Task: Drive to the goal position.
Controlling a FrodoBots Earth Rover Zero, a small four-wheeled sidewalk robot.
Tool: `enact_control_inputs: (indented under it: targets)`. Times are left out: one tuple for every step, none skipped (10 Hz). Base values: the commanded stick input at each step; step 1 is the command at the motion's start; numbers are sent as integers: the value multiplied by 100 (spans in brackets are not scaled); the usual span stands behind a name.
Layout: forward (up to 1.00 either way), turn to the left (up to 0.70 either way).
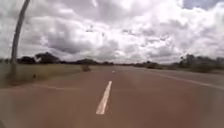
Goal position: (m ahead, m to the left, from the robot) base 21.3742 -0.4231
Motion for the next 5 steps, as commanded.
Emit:
enact_control_inputs:
  targets:
    - [100,0]
    - [100,0]
    - [100,0]
    - [100,-22]
    - [100,-10]
